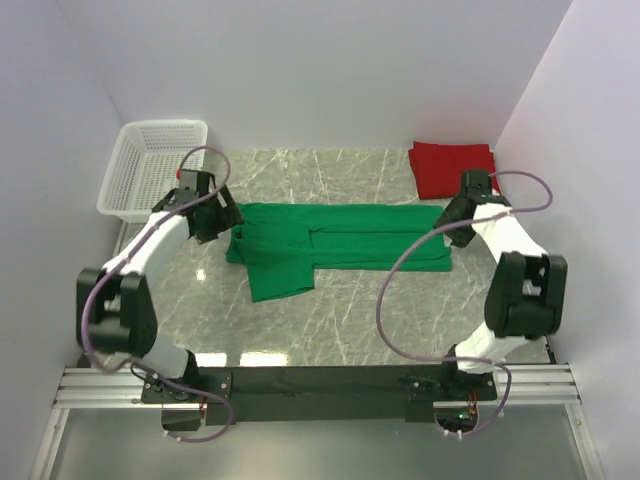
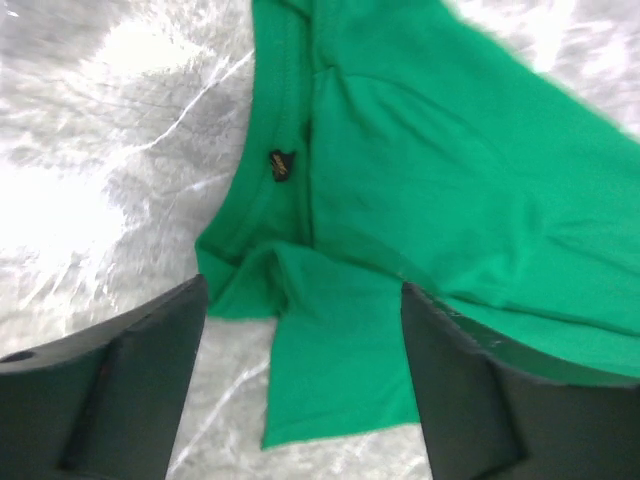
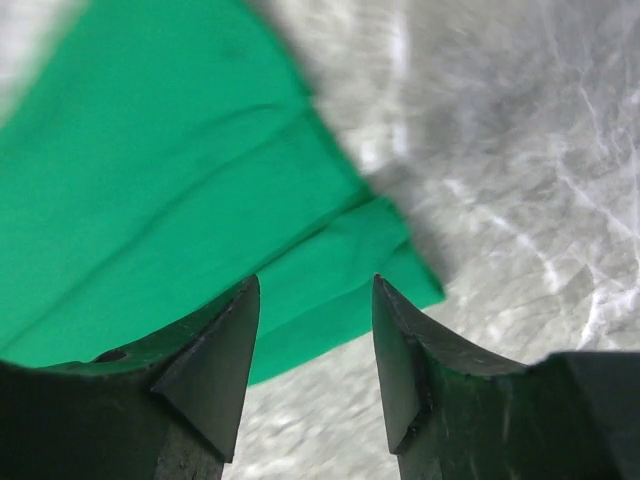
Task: Fold and stack the t-shirts
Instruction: Fold the tshirt
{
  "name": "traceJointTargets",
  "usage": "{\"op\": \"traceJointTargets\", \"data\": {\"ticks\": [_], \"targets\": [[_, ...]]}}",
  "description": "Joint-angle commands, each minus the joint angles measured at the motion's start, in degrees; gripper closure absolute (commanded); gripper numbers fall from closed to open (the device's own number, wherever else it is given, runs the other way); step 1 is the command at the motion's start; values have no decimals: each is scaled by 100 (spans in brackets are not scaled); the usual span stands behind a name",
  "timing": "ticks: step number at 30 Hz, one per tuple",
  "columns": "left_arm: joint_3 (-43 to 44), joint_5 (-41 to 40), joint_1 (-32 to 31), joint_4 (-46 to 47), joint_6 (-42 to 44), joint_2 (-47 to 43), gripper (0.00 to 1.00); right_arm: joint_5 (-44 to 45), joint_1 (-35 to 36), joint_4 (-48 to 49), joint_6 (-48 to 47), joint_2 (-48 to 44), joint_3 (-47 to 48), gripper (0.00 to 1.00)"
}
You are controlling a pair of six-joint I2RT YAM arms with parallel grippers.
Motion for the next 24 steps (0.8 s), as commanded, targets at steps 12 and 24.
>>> {"op": "traceJointTargets", "data": {"ticks": [12, 24], "targets": [[-2155, -209, -1142, -164, -366, -2397, 18, -2068, 2176, 1990, 704, -1832, -1631, 46], [-2571, -147, -1741, 469, -745, -1511, 32, -2270, 4199, 3668, 1663, -146, -1650, 53]]}}
